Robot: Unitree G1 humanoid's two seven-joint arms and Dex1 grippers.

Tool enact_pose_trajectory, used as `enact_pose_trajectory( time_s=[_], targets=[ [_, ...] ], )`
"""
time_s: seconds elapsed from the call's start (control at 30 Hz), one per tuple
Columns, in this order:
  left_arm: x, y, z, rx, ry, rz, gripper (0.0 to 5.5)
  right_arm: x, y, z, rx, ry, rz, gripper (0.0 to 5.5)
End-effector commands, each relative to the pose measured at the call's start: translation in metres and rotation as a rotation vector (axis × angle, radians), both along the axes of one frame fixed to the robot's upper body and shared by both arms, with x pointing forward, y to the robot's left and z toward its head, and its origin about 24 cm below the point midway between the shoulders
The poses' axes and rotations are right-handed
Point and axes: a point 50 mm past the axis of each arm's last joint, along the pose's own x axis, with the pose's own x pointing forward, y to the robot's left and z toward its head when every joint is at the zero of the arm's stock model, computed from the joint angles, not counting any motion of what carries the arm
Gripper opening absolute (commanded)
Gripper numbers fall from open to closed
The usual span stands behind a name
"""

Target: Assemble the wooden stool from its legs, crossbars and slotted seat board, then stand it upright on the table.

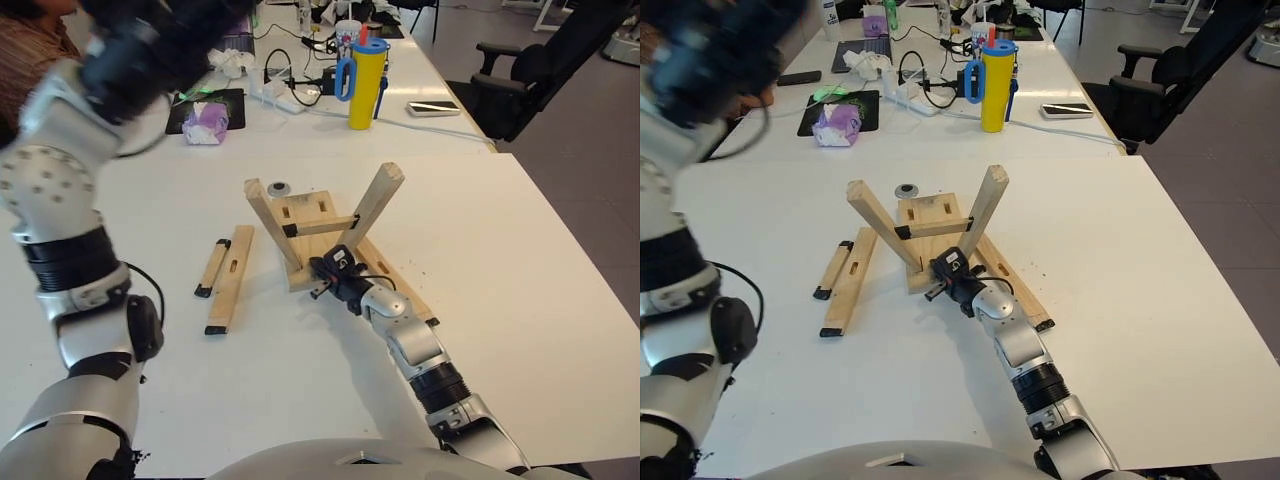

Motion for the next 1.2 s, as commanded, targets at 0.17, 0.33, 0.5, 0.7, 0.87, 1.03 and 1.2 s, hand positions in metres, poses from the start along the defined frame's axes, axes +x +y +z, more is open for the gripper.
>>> enact_pose_trajectory(
  time_s=[0.17,0.33,0.5,0.7,0.87,1.03,1.2],
  targets=[
    [0.004,-0.005,-0.152,0.560,0.353,0.235,3.92,-0.020,-0.014,-0.050,-0.156,0.218,-0.014,0.00],
    [0.014,-0.013,0.009,0.005,-0.119,0.284,3.92,-0.016,-0.014,-0.052,-0.159,0.223,-0.010,0.00],
    [-0.009,-0.008,0.052,-0.167,-0.176,0.207,3.92,-0.014,-0.016,-0.052,-0.158,0.223,-0.014,0.00],
    [-0.015,-0.025,-0.212,0.734,0.449,0.349,3.92,-0.010,-0.013,-0.050,-0.160,0.212,0.004,0.00],
    [0.019,-0.038,-0.149,0.539,0.157,0.544,3.92,-0.008,-0.018,-0.050,-0.163,0.216,-0.002,0.00],
    [0.024,-0.027,-0.045,0.164,-0.164,0.676,3.92,-0.004,-0.018,-0.045,-0.131,0.183,0.004,0.00],
    [-0.022,-0.034,-0.016,0.010,-0.259,0.415,3.92,0.005,-0.010,0.021,0.186,-0.081,0.013,0.00]
  ],
)
